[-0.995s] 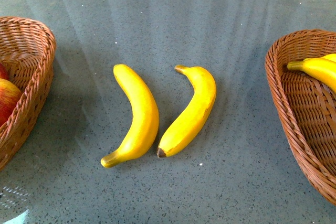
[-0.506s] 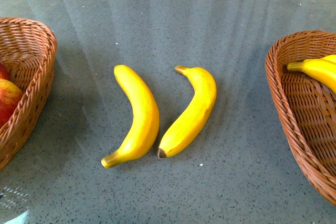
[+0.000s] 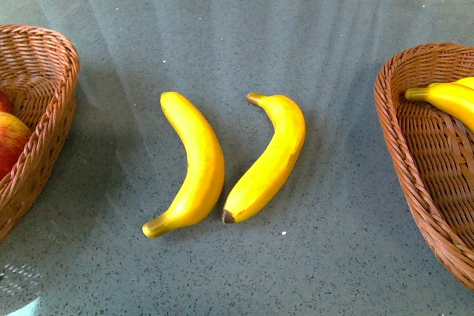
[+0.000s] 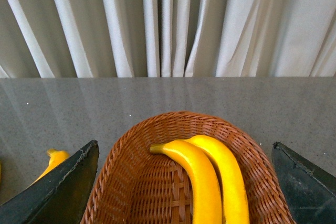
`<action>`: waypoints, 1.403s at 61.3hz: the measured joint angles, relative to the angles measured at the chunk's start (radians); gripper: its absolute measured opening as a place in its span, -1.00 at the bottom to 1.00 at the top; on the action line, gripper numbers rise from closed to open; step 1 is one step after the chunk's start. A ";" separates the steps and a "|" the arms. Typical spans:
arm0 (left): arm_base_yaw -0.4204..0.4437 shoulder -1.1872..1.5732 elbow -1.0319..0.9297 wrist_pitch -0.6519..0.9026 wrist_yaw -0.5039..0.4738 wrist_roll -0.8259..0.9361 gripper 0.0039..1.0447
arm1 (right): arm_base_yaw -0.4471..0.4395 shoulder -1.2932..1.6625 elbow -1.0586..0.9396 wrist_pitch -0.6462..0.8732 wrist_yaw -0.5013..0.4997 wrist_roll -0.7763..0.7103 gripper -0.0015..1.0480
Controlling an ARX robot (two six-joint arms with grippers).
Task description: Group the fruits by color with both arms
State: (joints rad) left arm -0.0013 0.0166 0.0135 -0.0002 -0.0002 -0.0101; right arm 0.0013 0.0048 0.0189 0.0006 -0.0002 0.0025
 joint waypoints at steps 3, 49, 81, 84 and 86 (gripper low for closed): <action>0.000 0.000 0.000 0.000 0.000 0.000 -0.37 | 0.000 0.000 0.000 0.000 0.000 0.000 0.82; 0.000 0.000 0.000 0.000 0.000 0.002 0.83 | -0.020 1.003 0.403 0.125 -0.521 -0.119 0.82; 0.000 0.000 0.000 0.000 0.000 0.002 0.83 | 0.345 1.624 0.760 0.209 -0.267 0.092 0.82; 0.000 0.000 0.000 0.000 0.000 0.002 0.83 | 0.372 1.635 0.786 0.188 -0.254 0.130 0.82; 0.000 0.000 0.000 0.000 0.000 0.002 0.83 | 0.397 1.644 0.810 0.171 -0.240 0.171 0.82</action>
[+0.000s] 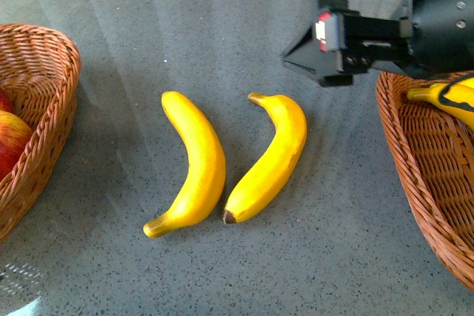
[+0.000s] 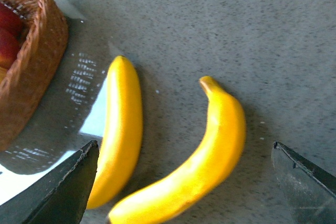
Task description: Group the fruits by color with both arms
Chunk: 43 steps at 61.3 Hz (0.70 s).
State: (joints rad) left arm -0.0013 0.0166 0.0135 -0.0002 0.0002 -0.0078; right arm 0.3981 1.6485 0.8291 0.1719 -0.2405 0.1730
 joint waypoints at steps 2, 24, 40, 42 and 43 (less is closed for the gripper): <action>0.000 0.000 0.000 0.000 0.000 0.000 0.83 | 0.018 0.007 0.018 -0.017 0.016 0.031 0.82; 0.000 0.000 0.000 0.000 0.000 0.000 0.83 | 0.128 0.129 0.163 -0.235 0.118 0.341 0.82; 0.000 0.000 0.000 0.000 0.000 0.000 0.83 | 0.158 0.170 0.204 -0.320 0.145 0.502 0.82; 0.000 0.000 0.000 0.000 0.000 0.000 0.83 | 0.163 0.174 0.204 -0.330 0.147 0.522 0.82; 0.000 0.000 0.000 0.000 0.000 0.000 0.83 | 0.164 0.175 0.204 -0.332 0.148 0.527 0.82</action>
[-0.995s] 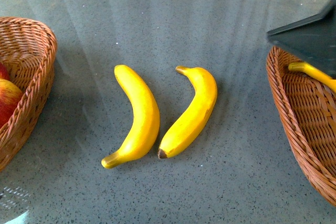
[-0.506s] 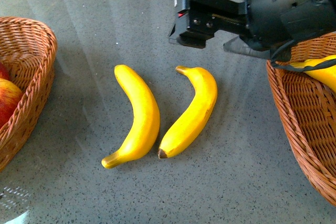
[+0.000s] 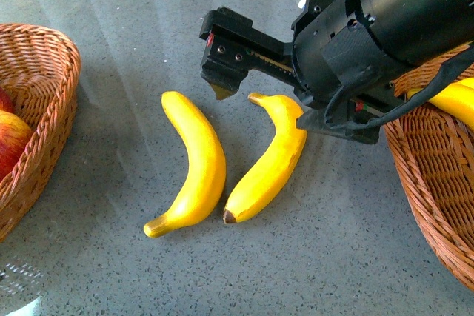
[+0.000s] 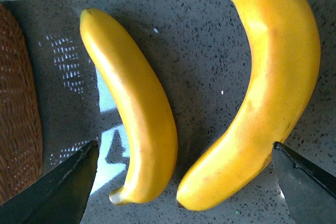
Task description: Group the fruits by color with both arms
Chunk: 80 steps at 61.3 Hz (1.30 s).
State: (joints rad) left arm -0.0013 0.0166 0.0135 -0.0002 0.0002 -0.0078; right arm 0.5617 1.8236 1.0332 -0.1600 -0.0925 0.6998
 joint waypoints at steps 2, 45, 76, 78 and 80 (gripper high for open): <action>0.000 0.000 0.000 0.000 0.000 0.000 0.83 | 0.003 0.003 0.000 -0.006 0.005 0.019 0.82; 0.000 0.000 0.000 0.000 0.000 0.000 0.83 | 0.026 0.015 -0.055 -0.043 0.042 0.173 0.82; 0.000 0.000 0.000 0.000 0.000 0.000 0.83 | 0.025 0.076 -0.067 -0.034 0.058 0.182 0.82; 0.000 0.000 0.000 0.000 0.000 0.000 0.83 | 0.024 0.079 -0.063 -0.040 0.061 0.182 0.82; 0.000 0.000 0.000 0.000 0.000 0.000 0.83 | 0.023 0.082 -0.060 -0.044 0.065 0.182 0.82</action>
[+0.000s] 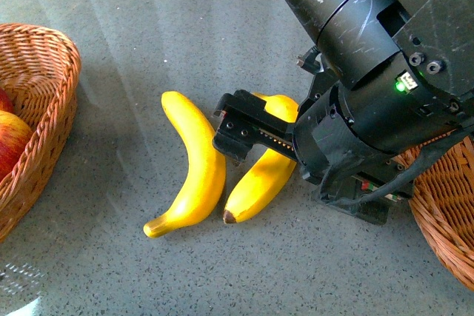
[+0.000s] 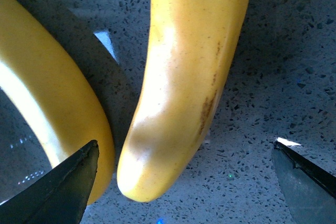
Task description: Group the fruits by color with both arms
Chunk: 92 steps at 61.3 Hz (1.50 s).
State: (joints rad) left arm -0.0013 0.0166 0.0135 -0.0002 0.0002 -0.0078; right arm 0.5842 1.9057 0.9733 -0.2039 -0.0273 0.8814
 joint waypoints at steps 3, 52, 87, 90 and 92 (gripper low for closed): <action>0.000 0.000 0.000 0.000 0.000 0.000 0.83 | -0.003 0.006 0.006 -0.008 0.005 -0.001 0.82; 0.000 0.000 0.000 0.000 0.000 0.000 0.83 | -0.014 0.069 0.073 -0.073 0.043 -0.040 0.82; 0.000 0.000 0.000 0.000 0.000 0.000 0.83 | -0.015 0.101 0.104 -0.080 0.037 -0.067 0.22; 0.000 0.000 0.000 0.000 0.000 0.000 0.83 | -0.014 0.103 0.104 -0.079 0.034 -0.066 0.09; 0.000 0.000 0.000 0.000 0.000 0.000 0.83 | -0.014 0.103 0.104 -0.078 0.033 -0.066 -0.01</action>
State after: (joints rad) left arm -0.0013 0.0166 0.0135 -0.0002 0.0002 -0.0078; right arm 0.5697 2.0090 1.0775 -0.2817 0.0055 0.8150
